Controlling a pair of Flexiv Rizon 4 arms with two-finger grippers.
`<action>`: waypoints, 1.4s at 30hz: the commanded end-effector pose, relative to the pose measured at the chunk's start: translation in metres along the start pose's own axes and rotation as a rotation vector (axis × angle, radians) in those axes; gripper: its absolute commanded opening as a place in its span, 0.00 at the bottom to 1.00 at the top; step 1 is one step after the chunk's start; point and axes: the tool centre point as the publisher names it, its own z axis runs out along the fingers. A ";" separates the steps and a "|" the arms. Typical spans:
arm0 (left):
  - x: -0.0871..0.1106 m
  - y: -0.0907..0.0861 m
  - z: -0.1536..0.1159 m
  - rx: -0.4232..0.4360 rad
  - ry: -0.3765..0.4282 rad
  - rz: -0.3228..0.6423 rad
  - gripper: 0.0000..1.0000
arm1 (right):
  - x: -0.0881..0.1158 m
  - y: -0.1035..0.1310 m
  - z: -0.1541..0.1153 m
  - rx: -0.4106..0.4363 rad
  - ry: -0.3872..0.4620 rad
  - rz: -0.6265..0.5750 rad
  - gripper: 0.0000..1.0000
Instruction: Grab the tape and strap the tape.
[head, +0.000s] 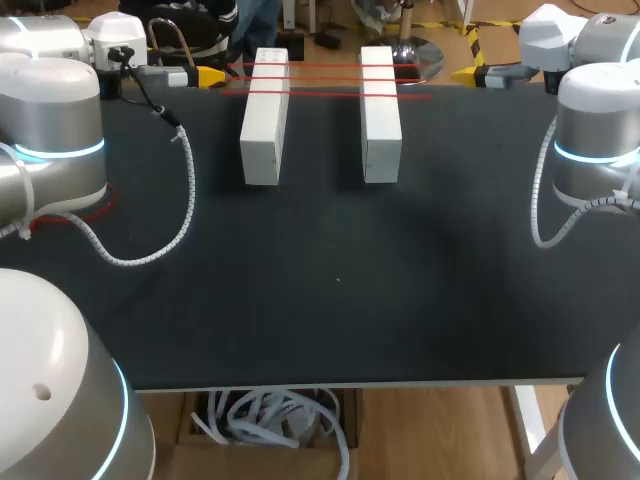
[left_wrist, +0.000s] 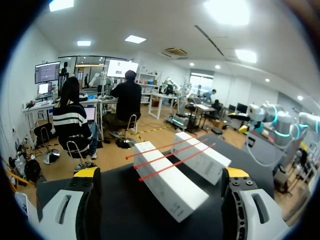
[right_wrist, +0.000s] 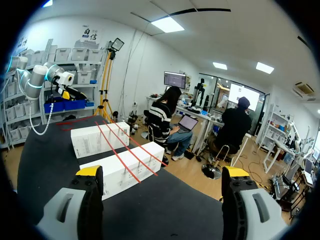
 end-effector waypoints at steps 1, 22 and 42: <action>0.000 0.001 0.001 0.006 -0.002 0.001 1.00 | 0.000 0.001 0.000 0.004 0.001 0.000 1.00; 0.000 0.001 0.001 0.006 -0.002 0.001 1.00 | 0.000 0.001 0.000 0.004 0.001 0.000 1.00; -0.024 0.023 0.003 -0.026 0.393 0.253 1.00 | 0.000 0.001 0.000 0.004 0.001 0.000 1.00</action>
